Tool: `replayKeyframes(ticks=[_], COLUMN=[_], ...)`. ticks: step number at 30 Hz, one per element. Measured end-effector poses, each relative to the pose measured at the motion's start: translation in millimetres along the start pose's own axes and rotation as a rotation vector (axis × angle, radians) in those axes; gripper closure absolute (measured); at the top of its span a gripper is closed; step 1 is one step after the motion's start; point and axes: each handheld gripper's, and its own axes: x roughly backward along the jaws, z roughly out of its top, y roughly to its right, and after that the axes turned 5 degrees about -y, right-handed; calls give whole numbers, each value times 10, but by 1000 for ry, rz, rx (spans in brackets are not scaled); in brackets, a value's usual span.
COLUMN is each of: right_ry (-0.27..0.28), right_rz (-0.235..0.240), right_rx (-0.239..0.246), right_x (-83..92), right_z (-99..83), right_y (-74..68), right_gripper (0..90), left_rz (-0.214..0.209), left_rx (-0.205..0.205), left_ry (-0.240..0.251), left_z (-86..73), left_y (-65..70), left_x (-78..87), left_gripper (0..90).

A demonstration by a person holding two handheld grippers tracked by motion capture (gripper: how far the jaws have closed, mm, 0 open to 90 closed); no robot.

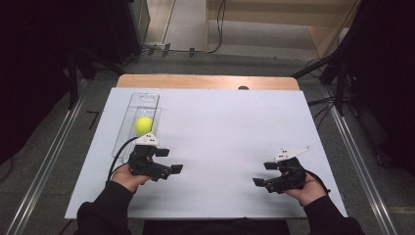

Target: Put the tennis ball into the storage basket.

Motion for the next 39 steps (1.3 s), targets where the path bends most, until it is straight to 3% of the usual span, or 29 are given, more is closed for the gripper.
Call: replayKeyframes(ticks=[18,25,39], right_ry=[3,1,1], right_rz=[-7,-10,-10], right_rx=[-5,-7,-7], right_x=[6,10,7], right_z=[-7,-9,-10], right_y=[17,21,20], right_gripper=[199,199,199], left_rz=[-15,-17,-7], left_rx=[-40,-21,-25], left_ry=[-23,-20,-20], left_z=[-177,-235,-257], left_y=[8,-22,-46], left_x=[20,55,75], left_gripper=[159,159,159])
